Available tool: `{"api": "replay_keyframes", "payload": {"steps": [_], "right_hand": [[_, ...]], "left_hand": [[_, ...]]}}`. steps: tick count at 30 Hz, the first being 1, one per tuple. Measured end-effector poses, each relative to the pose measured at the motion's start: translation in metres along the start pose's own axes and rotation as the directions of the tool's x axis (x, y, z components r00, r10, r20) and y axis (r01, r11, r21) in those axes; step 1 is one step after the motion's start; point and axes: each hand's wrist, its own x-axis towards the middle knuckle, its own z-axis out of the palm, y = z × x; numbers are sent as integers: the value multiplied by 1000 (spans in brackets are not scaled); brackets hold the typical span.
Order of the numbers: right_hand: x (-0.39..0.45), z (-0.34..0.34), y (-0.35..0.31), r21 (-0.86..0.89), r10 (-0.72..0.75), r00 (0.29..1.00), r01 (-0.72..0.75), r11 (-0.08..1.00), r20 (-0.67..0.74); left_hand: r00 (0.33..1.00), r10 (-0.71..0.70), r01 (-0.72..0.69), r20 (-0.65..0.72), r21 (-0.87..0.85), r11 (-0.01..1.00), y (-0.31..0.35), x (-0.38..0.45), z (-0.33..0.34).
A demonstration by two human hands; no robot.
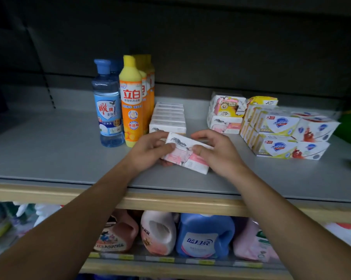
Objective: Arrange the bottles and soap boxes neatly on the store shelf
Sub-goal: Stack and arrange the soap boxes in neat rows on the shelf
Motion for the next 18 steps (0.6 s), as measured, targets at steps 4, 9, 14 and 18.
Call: {"api": "replay_keyframes", "payload": {"steps": [4,9,14,18], "right_hand": [[-17,5,11,37,26,999,-27,999,33],[-17,6,27,64,25,999,-27,998,36],[-10,7,29,139,207,972,-191,972,-111],[-6,6,27,120,286,953,-274,954,-102]], "left_hand": [[994,-103,99,-30,-119,988,-3,4,-5],[993,-105,94,-61,-162,982,-9,8,-9],[994,-90,90,-59,-15,996,-9,6,-6],[989,-86,101,-124,115,988,-7,5,-3]]}}
